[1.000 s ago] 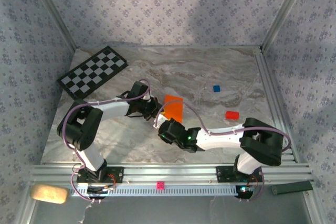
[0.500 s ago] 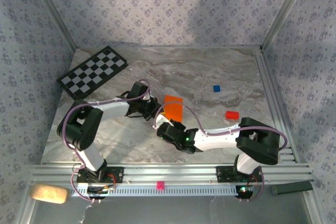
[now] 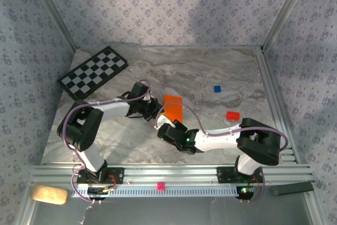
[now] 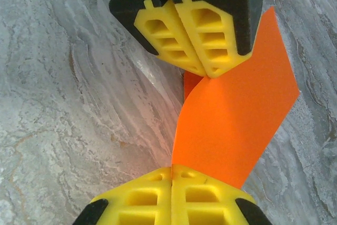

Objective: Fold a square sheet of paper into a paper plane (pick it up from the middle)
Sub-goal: Third fold the triangle at the center of the table.

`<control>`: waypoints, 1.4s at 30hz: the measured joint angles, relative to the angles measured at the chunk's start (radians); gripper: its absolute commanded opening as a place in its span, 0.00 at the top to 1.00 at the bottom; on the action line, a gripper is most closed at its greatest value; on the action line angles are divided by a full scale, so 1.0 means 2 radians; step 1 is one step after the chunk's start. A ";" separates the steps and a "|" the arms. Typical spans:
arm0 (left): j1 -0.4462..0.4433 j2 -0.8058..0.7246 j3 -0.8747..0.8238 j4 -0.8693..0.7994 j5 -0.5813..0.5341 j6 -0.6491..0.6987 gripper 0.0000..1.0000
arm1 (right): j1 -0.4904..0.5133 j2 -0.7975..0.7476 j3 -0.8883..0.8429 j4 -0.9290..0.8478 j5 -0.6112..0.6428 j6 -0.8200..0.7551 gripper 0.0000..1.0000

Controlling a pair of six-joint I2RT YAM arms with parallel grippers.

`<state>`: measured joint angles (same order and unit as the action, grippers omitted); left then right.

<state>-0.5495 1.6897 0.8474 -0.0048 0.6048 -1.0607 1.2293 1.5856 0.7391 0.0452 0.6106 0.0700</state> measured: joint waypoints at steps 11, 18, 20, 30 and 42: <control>0.010 -0.047 0.010 -0.075 -0.050 0.035 0.46 | -0.044 -0.033 -0.009 0.006 -0.116 0.037 0.98; 0.042 -0.071 0.060 -0.129 -0.076 0.078 0.47 | -0.131 -0.062 -0.026 0.036 -0.303 0.106 0.98; 0.046 -0.071 0.075 -0.141 -0.077 0.091 0.48 | -0.148 -0.062 -0.027 0.040 -0.345 0.125 0.98; 0.046 -0.018 0.153 -0.164 -0.053 0.146 0.67 | -0.197 -0.052 -0.022 0.051 -0.505 0.182 0.98; 0.009 0.107 0.205 -0.184 -0.032 0.188 0.74 | -0.210 -0.013 -0.019 0.066 -0.564 0.190 0.98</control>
<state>-0.5312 1.9041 1.2583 -0.3721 0.5411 -0.6842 0.8089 1.5589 0.7021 0.1764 -0.5171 0.4492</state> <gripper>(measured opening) 0.259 0.052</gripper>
